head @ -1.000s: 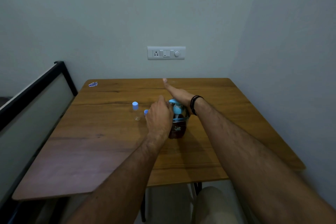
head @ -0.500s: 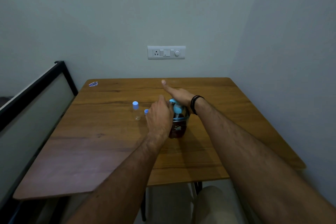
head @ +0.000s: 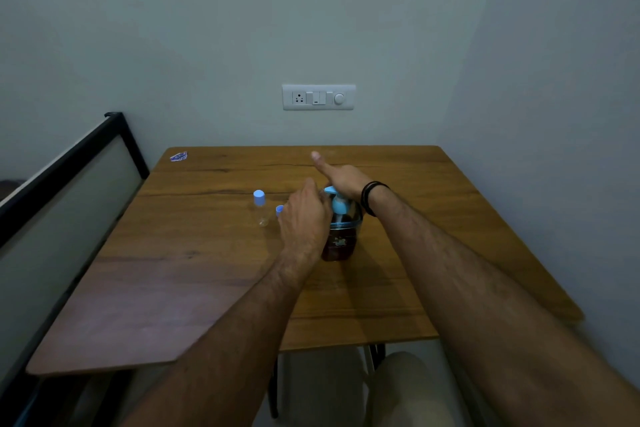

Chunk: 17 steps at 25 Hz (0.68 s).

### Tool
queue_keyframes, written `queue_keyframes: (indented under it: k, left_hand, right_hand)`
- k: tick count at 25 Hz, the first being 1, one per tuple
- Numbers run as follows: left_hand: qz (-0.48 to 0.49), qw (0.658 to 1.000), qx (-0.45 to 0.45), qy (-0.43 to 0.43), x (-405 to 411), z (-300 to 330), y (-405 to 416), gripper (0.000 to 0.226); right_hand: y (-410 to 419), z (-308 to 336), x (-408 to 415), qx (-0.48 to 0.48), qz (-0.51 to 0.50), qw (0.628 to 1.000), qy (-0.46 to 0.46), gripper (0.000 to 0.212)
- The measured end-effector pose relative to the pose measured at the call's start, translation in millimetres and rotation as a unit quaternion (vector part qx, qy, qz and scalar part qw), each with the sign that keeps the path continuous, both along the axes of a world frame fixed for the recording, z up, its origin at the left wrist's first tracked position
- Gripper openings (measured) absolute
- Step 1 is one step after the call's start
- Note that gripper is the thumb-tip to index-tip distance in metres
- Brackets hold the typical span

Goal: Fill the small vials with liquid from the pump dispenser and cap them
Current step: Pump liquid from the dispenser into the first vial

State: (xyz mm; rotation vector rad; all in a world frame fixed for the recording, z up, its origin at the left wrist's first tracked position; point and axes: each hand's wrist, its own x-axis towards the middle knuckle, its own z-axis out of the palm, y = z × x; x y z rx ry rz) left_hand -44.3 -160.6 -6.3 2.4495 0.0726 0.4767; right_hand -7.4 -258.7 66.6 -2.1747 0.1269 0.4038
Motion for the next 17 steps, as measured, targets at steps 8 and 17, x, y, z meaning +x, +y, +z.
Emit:
queue_keyframes:
  k: [8,17]
  left_hand:
    - [0.002,1.000,0.001,0.000,0,1,0,0.014]
    - [0.001,1.000,0.004,0.007,0,1,0,0.014]
  right_hand:
    - [-3,8,2,0.016,0.007,0.997,0.070,0.115]
    - [0,9,3,-0.034,0.018,0.998,0.054,0.104]
